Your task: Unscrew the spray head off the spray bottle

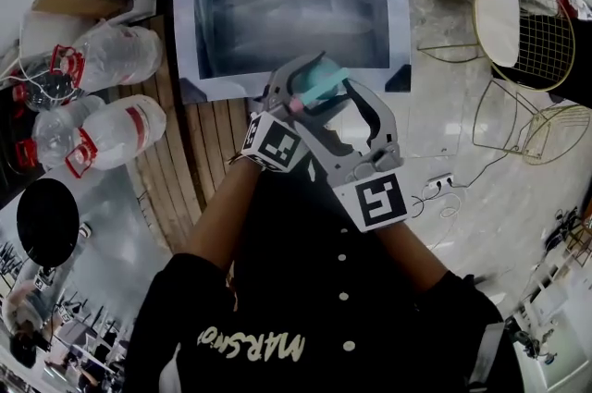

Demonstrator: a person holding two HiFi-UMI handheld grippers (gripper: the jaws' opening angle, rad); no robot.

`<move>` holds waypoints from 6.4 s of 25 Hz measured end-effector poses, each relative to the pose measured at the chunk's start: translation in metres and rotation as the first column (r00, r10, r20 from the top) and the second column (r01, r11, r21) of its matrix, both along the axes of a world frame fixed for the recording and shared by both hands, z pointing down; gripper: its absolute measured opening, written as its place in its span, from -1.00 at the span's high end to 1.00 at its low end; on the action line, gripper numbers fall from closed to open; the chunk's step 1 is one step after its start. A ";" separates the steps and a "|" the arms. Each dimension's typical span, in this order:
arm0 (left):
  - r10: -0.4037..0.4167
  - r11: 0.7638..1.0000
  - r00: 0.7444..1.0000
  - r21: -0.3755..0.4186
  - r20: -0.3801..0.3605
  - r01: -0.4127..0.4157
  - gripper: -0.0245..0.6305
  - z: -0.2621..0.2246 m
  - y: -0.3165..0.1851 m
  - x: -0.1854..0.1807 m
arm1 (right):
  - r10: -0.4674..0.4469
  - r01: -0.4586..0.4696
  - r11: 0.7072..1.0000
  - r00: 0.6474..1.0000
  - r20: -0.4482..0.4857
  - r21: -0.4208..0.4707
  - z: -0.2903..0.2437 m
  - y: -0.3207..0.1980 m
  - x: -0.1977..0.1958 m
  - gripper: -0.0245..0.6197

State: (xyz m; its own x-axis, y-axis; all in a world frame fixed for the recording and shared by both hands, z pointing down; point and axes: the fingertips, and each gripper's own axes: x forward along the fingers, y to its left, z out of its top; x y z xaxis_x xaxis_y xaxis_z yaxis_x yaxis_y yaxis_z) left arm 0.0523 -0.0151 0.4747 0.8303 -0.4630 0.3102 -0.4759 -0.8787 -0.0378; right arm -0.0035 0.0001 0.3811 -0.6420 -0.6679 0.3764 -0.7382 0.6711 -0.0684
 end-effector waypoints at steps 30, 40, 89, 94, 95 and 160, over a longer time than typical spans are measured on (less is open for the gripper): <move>0.095 0.995 0.995 0.000 0.009 -0.095 -0.20 0.001 0.004 0.001 | -0.847 0.847 0.531 0.529 -0.045 -0.040 -0.008 -0.005 -0.006 0.24; 0.106 0.994 0.994 0.003 0.021 -0.106 -0.20 0.000 0.004 0.002 | -0.866 0.866 0.499 0.497 -0.055 -0.023 -0.003 -0.001 -0.010 0.60; 0.098 0.995 0.994 -0.021 0.041 -0.097 -0.21 -0.001 0.013 -0.003 | -0.618 0.597 0.782 0.780 0.096 0.180 -0.151 -0.011 0.013 0.61; 0.096 0.995 0.995 -0.024 0.040 -0.095 -0.21 -0.001 0.013 -0.003 | -0.591 0.568 0.803 0.797 0.122 0.181 -0.154 -0.010 0.013 0.61; 0.095 0.995 0.995 -0.026 0.039 -0.094 -0.21 -0.002 0.013 -0.003 | -0.588 0.565 0.805 0.799 0.123 0.179 -0.154 -0.010 0.013 0.61; 0.080 0.997 0.995 -0.024 0.062 -0.079 -0.20 0.000 0.012 -0.003 | -0.554 0.510 0.826 0.812 0.181 0.240 -0.177 -0.012 0.006 0.62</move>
State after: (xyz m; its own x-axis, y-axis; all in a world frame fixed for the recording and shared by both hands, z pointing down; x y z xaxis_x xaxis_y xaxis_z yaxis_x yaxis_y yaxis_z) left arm 0.0498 -0.0031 0.4745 0.8429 -0.3886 0.3721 -0.4015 -0.9147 -0.0456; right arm 0.0026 -0.0124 0.2046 -0.9687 -0.2343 0.0822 -0.2380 0.9705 -0.0376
